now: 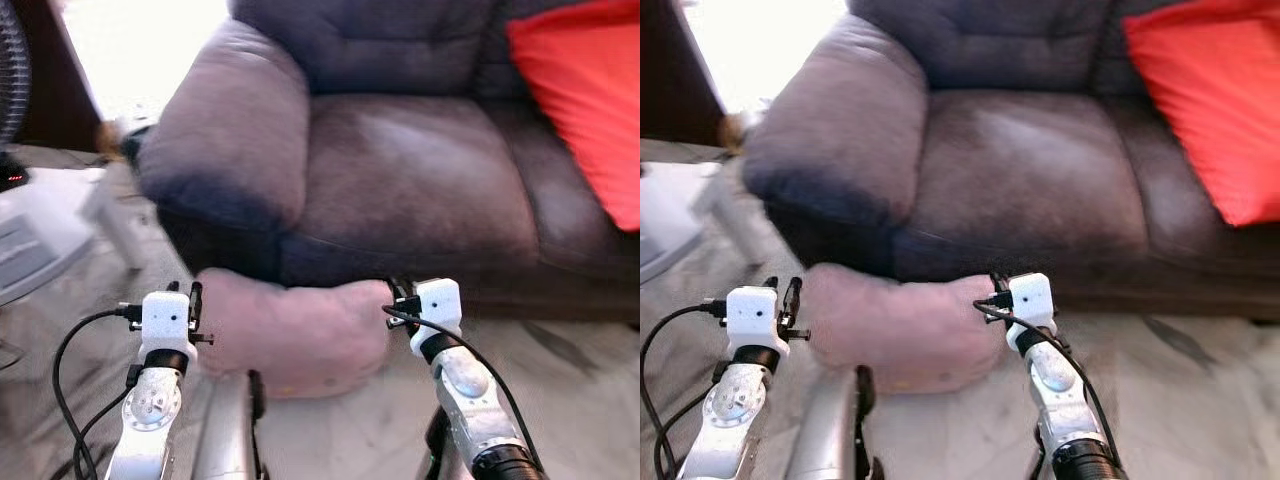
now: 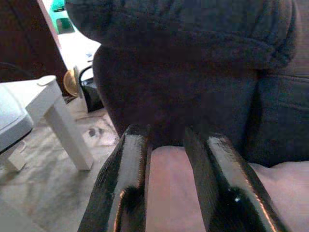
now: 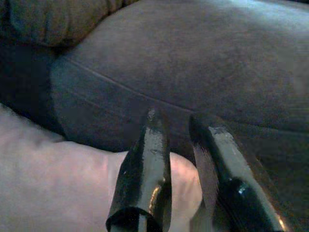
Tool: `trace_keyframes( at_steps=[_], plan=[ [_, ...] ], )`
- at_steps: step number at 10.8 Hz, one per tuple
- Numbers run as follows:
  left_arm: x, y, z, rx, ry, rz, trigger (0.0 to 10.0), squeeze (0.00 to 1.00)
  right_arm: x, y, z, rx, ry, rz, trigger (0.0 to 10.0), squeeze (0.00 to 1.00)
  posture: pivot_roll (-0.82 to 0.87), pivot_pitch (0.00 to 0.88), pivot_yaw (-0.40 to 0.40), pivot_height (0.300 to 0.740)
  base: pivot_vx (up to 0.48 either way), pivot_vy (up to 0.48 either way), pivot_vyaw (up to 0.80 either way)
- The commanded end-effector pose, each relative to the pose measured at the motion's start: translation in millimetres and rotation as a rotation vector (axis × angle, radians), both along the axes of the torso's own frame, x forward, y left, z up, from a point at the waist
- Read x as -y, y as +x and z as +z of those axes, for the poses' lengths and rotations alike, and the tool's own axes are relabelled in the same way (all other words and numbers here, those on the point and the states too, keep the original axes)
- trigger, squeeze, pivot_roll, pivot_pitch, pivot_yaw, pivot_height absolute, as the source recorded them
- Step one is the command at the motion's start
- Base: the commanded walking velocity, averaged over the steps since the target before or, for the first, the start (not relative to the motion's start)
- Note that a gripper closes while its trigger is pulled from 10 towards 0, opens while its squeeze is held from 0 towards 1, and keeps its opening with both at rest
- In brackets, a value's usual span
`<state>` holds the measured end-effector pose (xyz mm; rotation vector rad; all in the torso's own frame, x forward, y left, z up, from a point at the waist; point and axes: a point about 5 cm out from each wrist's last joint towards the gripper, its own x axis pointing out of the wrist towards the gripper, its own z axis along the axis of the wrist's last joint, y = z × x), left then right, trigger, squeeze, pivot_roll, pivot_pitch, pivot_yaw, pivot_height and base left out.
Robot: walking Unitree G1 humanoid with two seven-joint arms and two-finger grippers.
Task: Move the pillow to the sofa from floor
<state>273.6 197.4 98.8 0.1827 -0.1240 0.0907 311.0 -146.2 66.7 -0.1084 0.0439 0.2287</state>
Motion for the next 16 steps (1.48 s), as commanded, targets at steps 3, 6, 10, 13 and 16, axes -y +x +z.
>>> trace_keyframes(
  at_steps=[3,6,10,13,16],
  plan=[
    [-1.2,-1.4,-2.1,-0.012,-0.004,0.002,10.0,0.00,-3.2,-3.5,-6.1,-0.020,-0.010,0.017,10.0,0.00,0.11,0.135,-0.048,0.472,0.081,0.000,0.53],
    [-1.4,-1.0,-1.4,-0.010,-0.005,0.003,10.0,0.00,1.4,-1.1,-3.7,-0.013,0.014,-0.014,10.0,0.00,0.11,0.138,-0.048,0.472,0.247,0.000,0.00],
    [-1.7,-1.3,-1.3,-0.010,-0.004,0.002,10.0,0.00,-2.1,-3.1,-4.6,-0.005,-0.005,0.010,10.0,0.00,0.11,0.140,-0.046,0.472,0.249,0.000,0.20],
    [-1.6,-0.5,-0.7,-0.009,-0.001,-0.001,10.0,0.00,0.9,-2.2,-4.5,-0.007,-0.015,0.003,10.0,0.00,0.11,0.139,-0.045,0.472,0.250,0.000,0.00],
    [-1.0,-0.3,-0.6,-0.007,-0.003,-0.002,10.0,0.00,-0.2,-3.3,-6.3,-0.013,-0.019,0.011,10.0,0.00,0.11,0.138,-0.046,0.472,0.084,0.000,0.42]
  ],
)
